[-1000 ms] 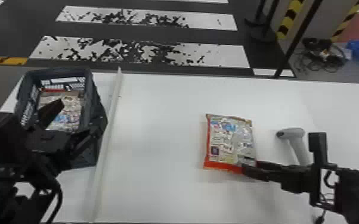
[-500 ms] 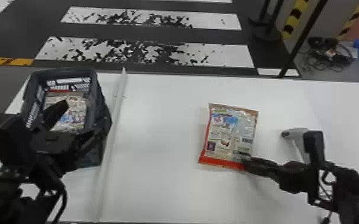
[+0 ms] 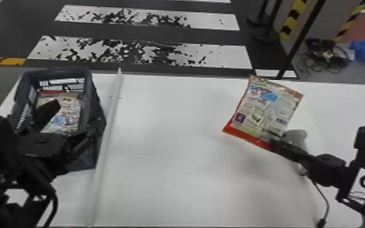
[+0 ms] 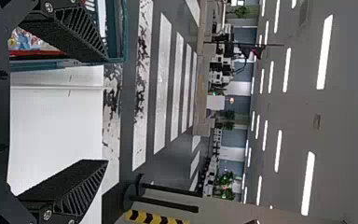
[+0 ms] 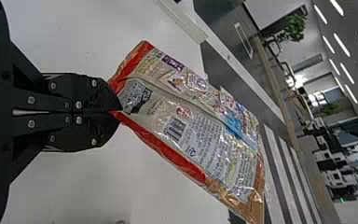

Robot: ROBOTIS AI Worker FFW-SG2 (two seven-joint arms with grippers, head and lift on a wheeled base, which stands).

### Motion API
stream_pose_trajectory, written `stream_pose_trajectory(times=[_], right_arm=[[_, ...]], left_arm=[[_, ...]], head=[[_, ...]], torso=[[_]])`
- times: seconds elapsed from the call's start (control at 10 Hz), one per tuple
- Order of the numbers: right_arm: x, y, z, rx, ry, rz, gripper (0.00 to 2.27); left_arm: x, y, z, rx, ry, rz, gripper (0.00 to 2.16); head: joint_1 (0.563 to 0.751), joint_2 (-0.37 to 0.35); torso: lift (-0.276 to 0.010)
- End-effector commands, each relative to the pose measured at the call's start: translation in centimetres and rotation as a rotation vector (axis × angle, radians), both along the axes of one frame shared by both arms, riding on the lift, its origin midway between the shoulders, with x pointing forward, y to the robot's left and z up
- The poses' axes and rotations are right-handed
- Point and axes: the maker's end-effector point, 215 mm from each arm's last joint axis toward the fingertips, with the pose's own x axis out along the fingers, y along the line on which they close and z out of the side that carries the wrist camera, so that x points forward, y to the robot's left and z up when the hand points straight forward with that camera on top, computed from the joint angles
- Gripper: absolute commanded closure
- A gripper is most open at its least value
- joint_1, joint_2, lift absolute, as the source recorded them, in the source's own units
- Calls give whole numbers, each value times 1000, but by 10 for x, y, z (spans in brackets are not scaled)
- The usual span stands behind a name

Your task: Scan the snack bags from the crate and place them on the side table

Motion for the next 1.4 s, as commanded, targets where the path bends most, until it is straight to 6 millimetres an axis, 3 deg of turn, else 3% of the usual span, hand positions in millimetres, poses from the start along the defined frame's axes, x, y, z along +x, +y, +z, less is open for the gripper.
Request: stream_pose_trajectory(times=[0.0, 0.2, 0.4, 0.6, 0.8, 0.9, 1.0, 1.1, 1.2, 1.3], right_arm=[[1, -57, 22, 20, -31, -140, 2243], [-7, -133, 32, 25, -46, -343, 2243], [-21, -198, 25, 16, -28, -536, 2243], [-32, -242, 5, 51, 5, -671, 2240], [-30, -270, -14, 54, 11, -718, 2121], [-29, -276, -26, 66, 30, -737, 1895], [-30, -281, -38, 51, 55, -756, 1332], [-28, -287, -44, 32, 61, -779, 262], [-26, -292, -46, 5, 62, -798, -2], [-25, -296, -44, -18, 54, -816, 26]], left_arm=[[-1, 0, 2, -2, -3, 1, 107], [-3, 0, 1, -2, -1, 1, 107], [-4, -1, 2, -2, -3, -1, 107], [-6, 0, 2, 0, -1, 0, 107], [-6, 0, 3, -2, -4, 0, 107], [-6, 0, 3, -2, -4, 0, 107], [-6, 0, 3, -2, -4, 0, 107], [-6, 0, 3, -1, -4, 1, 107], [-5, 0, 5, -2, -7, 1, 107], [-4, 1, 6, 0, -10, 2, 107]], head=[[695, -120], [695, -233], [695, -318], [695, -350], [695, -350], [695, -350], [695, -350], [695, -350], [695, -350], [695, -350]], torso=[[-94], [-94], [-94], [-94], [-94], [-94], [-94], [-94], [-94], [-94]])
